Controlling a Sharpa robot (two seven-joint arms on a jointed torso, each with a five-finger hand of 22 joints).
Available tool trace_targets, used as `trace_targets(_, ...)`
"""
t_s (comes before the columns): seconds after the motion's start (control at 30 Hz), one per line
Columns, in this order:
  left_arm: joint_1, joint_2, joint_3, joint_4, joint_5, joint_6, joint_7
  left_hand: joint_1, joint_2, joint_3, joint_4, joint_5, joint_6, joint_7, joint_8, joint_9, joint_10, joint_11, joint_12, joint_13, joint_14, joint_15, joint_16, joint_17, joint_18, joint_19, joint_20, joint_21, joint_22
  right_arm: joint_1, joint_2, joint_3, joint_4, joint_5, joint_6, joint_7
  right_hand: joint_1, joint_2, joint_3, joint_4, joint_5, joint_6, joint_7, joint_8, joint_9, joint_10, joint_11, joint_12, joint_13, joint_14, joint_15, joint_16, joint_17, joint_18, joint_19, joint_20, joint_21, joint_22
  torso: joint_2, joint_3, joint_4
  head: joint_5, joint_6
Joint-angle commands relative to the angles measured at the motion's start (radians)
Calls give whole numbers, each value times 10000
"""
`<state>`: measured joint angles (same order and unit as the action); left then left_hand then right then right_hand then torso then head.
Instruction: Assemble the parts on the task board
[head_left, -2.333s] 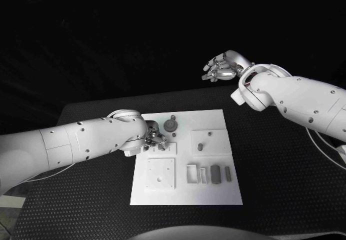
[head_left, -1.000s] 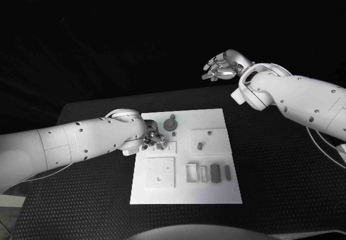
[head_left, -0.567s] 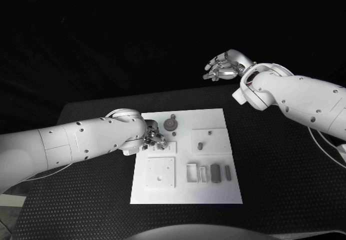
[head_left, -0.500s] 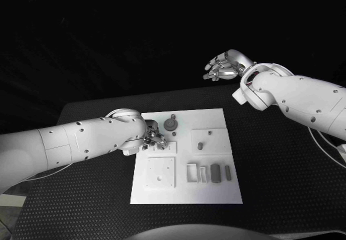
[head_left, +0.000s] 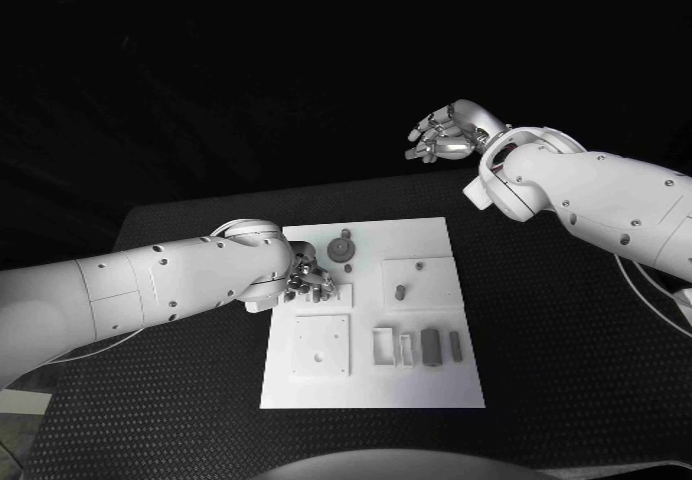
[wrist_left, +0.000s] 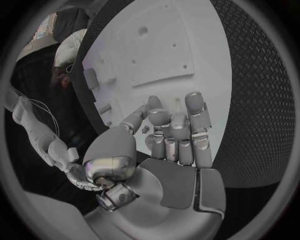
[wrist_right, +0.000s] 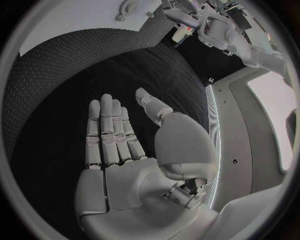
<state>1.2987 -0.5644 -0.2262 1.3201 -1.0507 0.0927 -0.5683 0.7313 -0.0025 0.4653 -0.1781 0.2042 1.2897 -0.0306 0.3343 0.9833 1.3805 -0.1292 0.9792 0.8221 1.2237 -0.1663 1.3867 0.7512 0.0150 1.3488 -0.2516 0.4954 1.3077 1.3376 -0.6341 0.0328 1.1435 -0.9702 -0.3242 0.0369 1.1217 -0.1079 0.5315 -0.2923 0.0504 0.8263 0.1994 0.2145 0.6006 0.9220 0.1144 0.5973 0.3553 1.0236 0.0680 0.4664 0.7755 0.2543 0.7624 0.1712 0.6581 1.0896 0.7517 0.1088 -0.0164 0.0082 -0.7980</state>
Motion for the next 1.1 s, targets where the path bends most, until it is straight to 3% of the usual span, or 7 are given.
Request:
trace_targets(0.03, -2, 5, 1, 25, -35, 88, 43, -99, -30, -39, 21, -35, 24, -1, -35, -12, -4, -18, 64, -12, 16, -75, -36, 11, 3, -67, 17, -22, 180, -2, -1, 2, 20, 15, 82, 80, -67, 29, -46, -2, 28, -75, 5, -35, -11, -37, 45, 63, -16, -26, 63, -58, 16, 75, -2, 48, -46, -12, 9, -1, 0, -4, -1)
trace_targets(0.27, -10, -56, 2, 41, -30, -31, 104, -152, -119, -62, 82, -86, 14, -2, -31, -14, -10, -20, 62, -22, 13, -87, -42, 12, 11, -67, 14, -30, 178, -2, -3, 0, 17, 15, 92, 83, -67, 26, -47, -1, 28, -76, 5, -34, -14, -39, 46, 67, -23, -27, 65, -65, 20, 75, -4, 49, -49, -12, 4, -8, 2, 1, -9)
trace_targets(0.4, -11, -119, 5, 62, 5, -173, 147, -231, -333, -67, 268, -584, 5, -13, -14, -21, -12, -32, 69, -43, 14, -115, -51, 19, 36, -67, 6, -53, 173, -2, -3, -1, -3, 15, 99, 84, -67, 25, -47, -1, 28, -76, 5, -34, -14, -39, 46, 68, -25, -27, 65, -67, 21, 75, -5, 49, -50, -12, 7, -7, -1, -6, 6)
trace_targets(0.47, -11, -137, 6, 74, 44, -344, 147, -290, -565, -50, 443, -1019, -1, -22, -5, -29, -14, -42, 73, -57, 14, -127, -55, 25, 55, -65, -1, -71, 171, -2, -5, -3, -17, 15, 131, 86, -65, 25, -47, -1, 28, -76, 5, -34, -15, -40, 46, 69, -28, -27, 65, -69, 23, 75, -5, 49, -50, -12, 3, -5, -6, 1, 6)
trace_targets(0.6, -12, -170, 8, 75, 94, -466, 208, -363, -920, -10, 748, -1492, 1, -33, 12, -38, -15, -50, 85, -73, 9, -123, -49, 41, 75, -70, -3, -93, 175, -2, -10, -6, -32, 15, 160, 95, -87, 2, -63, 3, 27, -78, 8, -33, -19, -43, 49, 77, -43, -28, 69, -82, 31, 75, -10, 55, -56, -11, 10, -1, -7, -6, 10)
trace_targets(0.83, -13, -256, 14, 88, 359, -604, 365, -533, -1457, 27, 1146, -1556, -29, -36, 32, -9, -30, -58, 96, -73, -21, -129, -30, 65, 99, -73, -16, -111, 176, -7, -14, -9, -22, 15, 179, 85, -92, 3, -64, 5, 28, -77, 8, -32, -22, -44, 49, 83, -51, -28, 70, -88, 36, 75, -11, 57, -58, -10, 7, -1, -4, -16, -3)
trace_targets(1.1, -12, -440, 49, 173, 487, -742, 530, -541, -1231, -420, 941, -1552, -86, -34, 47, 43, -66, -57, 107, -61, -70, -139, -9, 89, 114, -132, -25, -113, 193, -12, -29, -11, -31, 16, 168, 94, -93, 9, -63, 5, 28, -75, 7, -30, -23, -44, 49, 87, -58, -27, 71, -94, 41, 75, -12, 58, -59, -10, -2, 4, -1, -36, 5)
